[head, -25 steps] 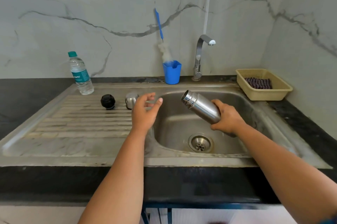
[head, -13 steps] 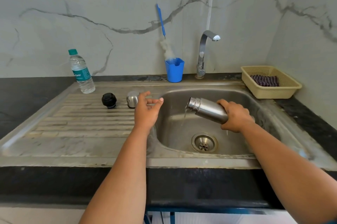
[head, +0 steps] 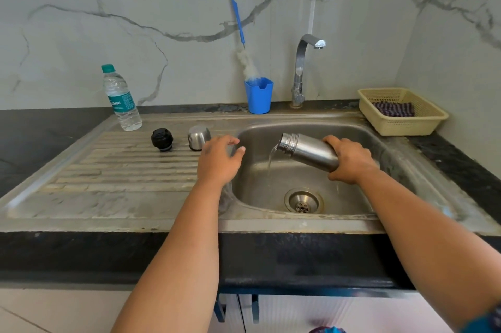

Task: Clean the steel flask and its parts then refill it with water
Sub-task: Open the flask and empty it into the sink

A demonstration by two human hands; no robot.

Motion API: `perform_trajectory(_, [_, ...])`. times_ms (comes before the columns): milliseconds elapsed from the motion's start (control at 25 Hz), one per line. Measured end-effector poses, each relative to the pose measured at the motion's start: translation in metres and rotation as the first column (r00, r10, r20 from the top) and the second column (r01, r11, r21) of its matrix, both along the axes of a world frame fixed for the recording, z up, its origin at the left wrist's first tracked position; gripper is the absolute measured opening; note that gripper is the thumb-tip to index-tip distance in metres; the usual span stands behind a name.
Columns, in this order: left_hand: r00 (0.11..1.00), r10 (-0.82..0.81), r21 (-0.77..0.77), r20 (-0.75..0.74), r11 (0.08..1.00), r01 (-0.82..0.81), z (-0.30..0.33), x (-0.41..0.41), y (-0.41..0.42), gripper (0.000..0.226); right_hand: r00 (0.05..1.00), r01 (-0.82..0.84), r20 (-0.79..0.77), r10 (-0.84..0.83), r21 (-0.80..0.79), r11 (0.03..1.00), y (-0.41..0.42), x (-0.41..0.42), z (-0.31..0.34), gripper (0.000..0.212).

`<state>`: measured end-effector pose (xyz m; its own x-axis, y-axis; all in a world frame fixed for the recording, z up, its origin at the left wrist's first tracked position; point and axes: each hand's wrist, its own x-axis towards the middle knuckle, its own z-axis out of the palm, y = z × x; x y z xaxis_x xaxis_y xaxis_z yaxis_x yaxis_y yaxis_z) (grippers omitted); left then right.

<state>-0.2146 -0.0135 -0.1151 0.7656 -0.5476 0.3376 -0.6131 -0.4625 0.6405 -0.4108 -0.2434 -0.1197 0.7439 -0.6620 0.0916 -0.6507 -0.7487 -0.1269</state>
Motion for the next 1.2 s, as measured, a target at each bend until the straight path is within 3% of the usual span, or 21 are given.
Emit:
perform_trajectory(40, [0.998,0.044,0.169,0.052,0.984,-0.052,-0.003,0.002,0.004,0.042,1.000,-0.003,0.005,0.003,0.005,1.000,0.002,-0.001,0.000,0.088])
perform_trajectory(120, [0.995,0.095,0.452,0.006,0.888,-0.087,-0.006,0.006,0.012,0.059,1.000,-0.006,0.009,0.006,0.016,1.000,0.004,-0.002,-0.001,0.088])
perform_trajectory(200, [0.995,0.096,0.601,-0.036,0.797,-0.055,-0.011,0.008,0.015,0.069,1.000,-0.010,-0.003,0.010,0.000,1.000,0.005,-0.002,-0.001,0.087])
perform_trajectory(1200, [0.996,0.091,0.612,-0.006,0.788,-0.069,-0.019,0.007,0.010,0.068,0.999,-0.009,-0.048,0.007,-0.036,0.999,0.003,-0.001,-0.002,0.086])
